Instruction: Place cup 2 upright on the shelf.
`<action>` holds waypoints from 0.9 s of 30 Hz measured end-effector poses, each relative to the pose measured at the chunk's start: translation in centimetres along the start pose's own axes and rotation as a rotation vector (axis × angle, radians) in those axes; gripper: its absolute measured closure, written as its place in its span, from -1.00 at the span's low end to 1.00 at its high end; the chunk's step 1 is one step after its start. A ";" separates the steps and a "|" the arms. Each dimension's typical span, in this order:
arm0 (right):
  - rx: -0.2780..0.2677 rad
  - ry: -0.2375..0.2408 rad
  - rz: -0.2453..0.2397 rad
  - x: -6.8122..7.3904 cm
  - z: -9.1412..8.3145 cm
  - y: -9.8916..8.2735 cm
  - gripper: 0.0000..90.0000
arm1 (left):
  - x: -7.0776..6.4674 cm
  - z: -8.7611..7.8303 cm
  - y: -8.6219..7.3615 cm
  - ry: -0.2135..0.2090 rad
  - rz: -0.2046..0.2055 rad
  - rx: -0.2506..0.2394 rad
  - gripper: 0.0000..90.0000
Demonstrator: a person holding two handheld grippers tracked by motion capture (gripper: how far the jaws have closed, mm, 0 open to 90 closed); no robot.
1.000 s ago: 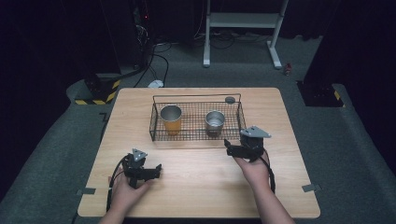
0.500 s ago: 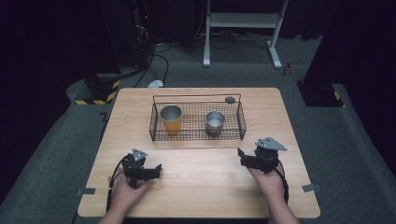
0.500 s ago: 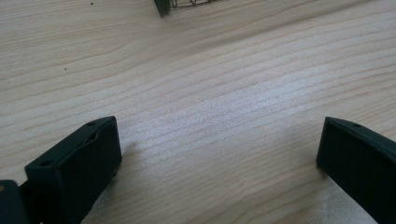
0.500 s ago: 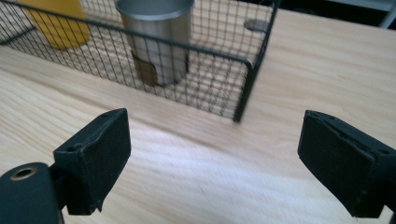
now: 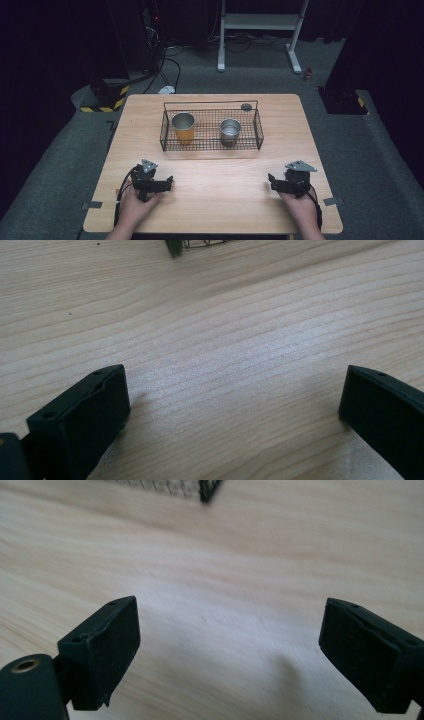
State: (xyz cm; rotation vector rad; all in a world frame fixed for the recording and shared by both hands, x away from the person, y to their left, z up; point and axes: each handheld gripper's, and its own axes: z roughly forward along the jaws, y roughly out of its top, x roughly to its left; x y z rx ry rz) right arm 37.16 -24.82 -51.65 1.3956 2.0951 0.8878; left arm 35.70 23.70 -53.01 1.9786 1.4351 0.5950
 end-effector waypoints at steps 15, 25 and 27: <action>0.038 -0.038 0.050 -0.8 0.3 -0.8 -0.74 | 0.0 0.0 0.0 -0.004 0.004 -0.002 -0.99; 0.038 -0.037 0.050 -0.9 0.3 -0.9 -0.74 | 0.1 0.0 0.0 -0.007 0.011 -0.002 -0.99; 0.038 -0.037 0.050 -0.9 0.3 -0.9 -0.74 | 0.1 0.0 0.0 -0.007 0.011 -0.002 -0.99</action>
